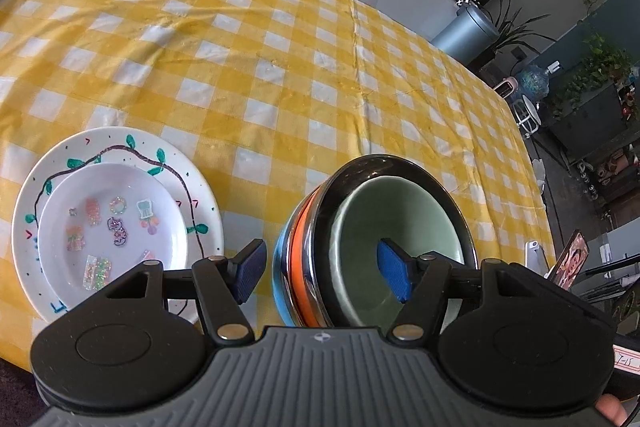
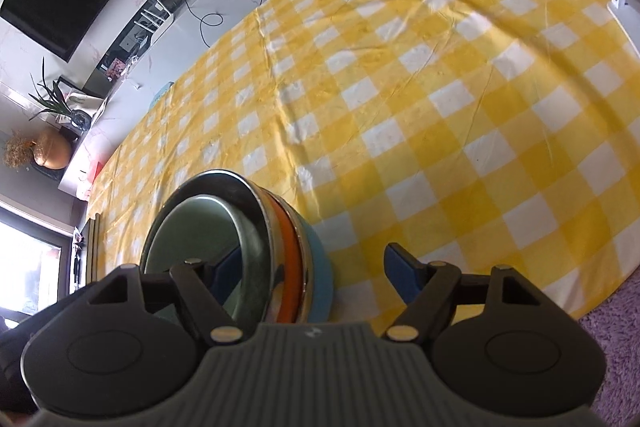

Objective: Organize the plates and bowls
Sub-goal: 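Lower both grippers onto the blue bowl stack rim and close them, then lift the nested bowl stack with both grippers and lower it onto the plates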

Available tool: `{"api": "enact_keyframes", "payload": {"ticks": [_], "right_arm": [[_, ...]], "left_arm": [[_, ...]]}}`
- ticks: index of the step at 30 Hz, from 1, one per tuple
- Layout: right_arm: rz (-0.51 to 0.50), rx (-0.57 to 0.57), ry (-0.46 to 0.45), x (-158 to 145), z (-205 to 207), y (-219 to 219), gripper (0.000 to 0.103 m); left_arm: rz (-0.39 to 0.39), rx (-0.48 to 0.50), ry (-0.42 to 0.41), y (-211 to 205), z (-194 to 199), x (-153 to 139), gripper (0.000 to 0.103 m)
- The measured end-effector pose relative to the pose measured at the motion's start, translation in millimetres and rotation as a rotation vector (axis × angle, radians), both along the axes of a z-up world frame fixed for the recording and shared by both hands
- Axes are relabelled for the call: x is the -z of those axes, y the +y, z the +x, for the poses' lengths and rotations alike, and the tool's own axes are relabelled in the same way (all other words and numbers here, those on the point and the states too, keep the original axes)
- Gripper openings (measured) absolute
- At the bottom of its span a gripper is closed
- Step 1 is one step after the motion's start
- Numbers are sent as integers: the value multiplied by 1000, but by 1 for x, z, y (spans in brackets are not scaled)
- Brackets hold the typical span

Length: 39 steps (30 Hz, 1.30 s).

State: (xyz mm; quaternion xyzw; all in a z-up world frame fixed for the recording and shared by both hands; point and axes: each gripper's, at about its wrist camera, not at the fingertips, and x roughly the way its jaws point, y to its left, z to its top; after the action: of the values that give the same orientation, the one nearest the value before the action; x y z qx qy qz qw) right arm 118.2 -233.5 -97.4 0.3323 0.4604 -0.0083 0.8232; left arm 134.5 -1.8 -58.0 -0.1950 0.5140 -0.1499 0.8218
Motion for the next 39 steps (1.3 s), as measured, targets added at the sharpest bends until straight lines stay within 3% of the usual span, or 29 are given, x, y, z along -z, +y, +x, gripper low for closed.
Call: {"api": "enact_keyframes", "payload": {"ticks": [10,18,31,39], "right_arm": [[115,-25,75,22,16,-2,67],[155,-41,81,24,21,0,51],[137,-25,97,21,21,3,49],[269,23,106,35,15,-16,48]], "left_arm": [[-23,22,76,-4,11,16,67],[-39,20,103,-1,13,20,56],[-24,7,101,-3,13,18,54],[48,28,41,-17,9,5,50]]}}
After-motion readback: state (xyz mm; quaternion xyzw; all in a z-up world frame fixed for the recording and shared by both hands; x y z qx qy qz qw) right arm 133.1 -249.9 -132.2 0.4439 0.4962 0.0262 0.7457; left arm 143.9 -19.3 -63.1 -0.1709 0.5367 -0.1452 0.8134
